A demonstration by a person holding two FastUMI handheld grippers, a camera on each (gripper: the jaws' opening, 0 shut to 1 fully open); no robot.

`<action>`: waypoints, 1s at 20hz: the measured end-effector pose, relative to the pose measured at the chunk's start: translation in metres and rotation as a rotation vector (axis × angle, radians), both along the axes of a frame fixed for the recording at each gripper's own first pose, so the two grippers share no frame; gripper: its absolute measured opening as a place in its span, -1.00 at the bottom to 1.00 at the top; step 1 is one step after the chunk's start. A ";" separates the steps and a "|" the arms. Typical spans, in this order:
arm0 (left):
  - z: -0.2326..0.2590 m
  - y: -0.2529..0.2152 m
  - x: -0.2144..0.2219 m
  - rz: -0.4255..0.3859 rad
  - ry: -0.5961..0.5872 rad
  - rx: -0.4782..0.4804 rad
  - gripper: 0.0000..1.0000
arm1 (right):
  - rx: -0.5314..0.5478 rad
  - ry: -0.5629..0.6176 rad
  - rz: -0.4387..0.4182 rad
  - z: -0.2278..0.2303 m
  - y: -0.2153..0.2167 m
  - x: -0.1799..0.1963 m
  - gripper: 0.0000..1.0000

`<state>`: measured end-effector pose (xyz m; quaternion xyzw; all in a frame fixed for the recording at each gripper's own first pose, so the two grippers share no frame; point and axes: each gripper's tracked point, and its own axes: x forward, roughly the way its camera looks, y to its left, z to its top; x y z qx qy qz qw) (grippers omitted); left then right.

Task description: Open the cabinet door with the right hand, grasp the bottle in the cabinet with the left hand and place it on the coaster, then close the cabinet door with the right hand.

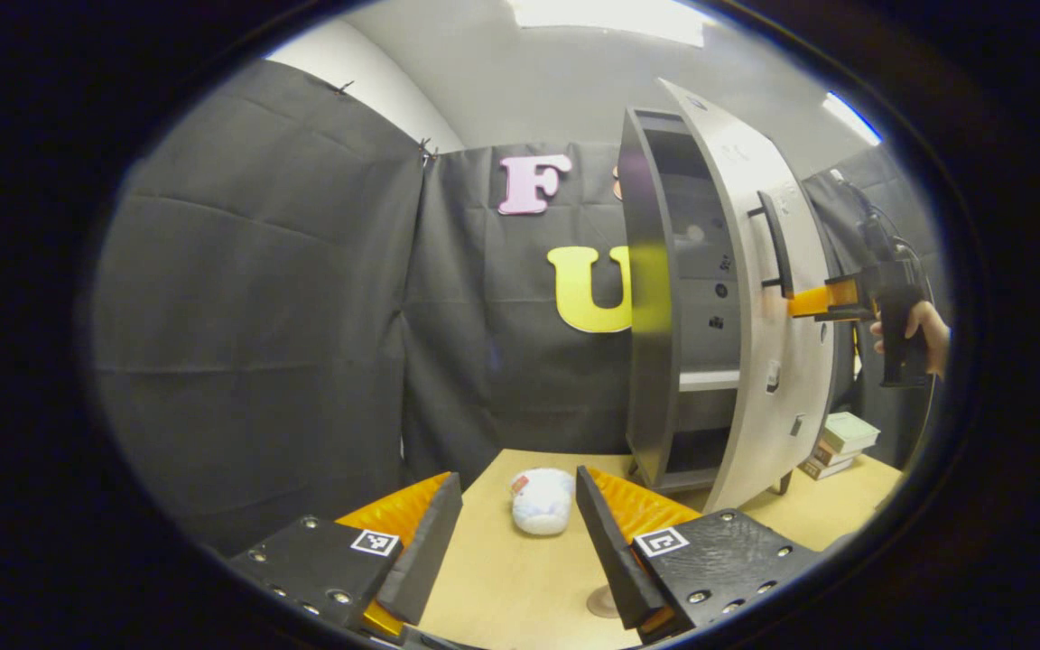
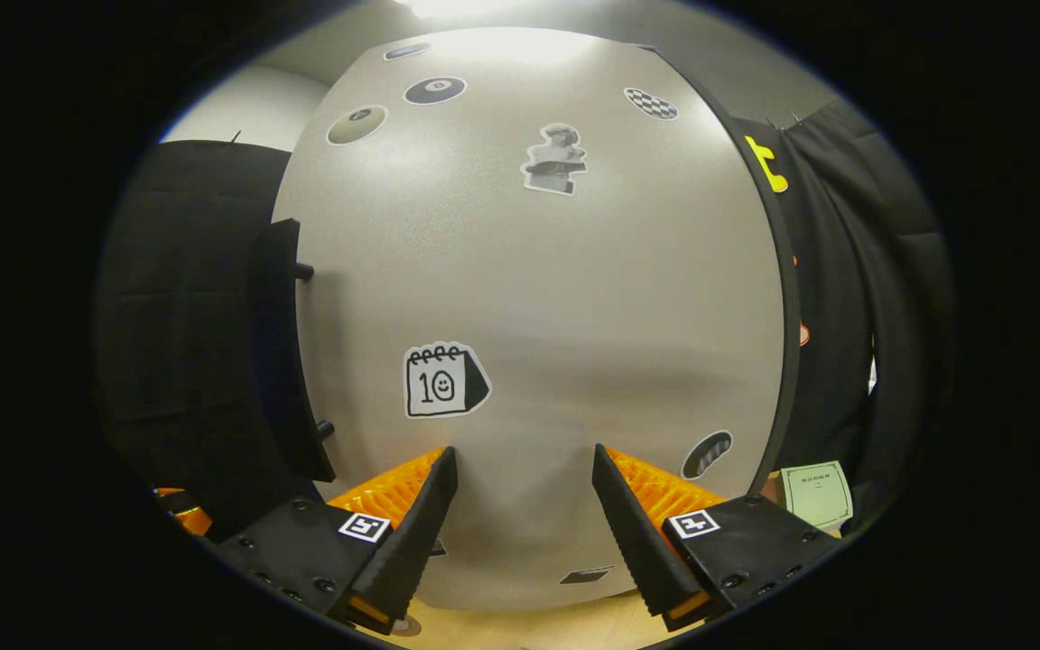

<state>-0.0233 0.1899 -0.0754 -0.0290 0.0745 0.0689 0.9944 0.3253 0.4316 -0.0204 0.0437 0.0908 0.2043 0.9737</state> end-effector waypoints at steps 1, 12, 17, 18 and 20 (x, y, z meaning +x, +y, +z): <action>-0.001 0.001 0.000 0.003 0.002 0.001 0.55 | 0.004 -0.002 -0.007 -0.001 0.001 0.002 0.93; -0.001 0.004 0.005 0.018 0.014 0.000 0.55 | -0.079 -0.062 -0.132 -0.007 0.001 0.006 0.86; 0.018 -0.011 0.018 -0.008 -0.010 0.036 0.55 | -0.016 -0.056 -0.097 0.004 -0.003 -0.001 0.89; 0.025 -0.016 0.022 -0.015 -0.018 0.043 0.55 | -0.007 -0.063 -0.101 0.009 -0.009 -0.005 0.86; 0.037 -0.028 0.032 -0.030 -0.031 0.045 0.58 | 0.013 -0.072 -0.092 0.020 -0.025 -0.023 0.89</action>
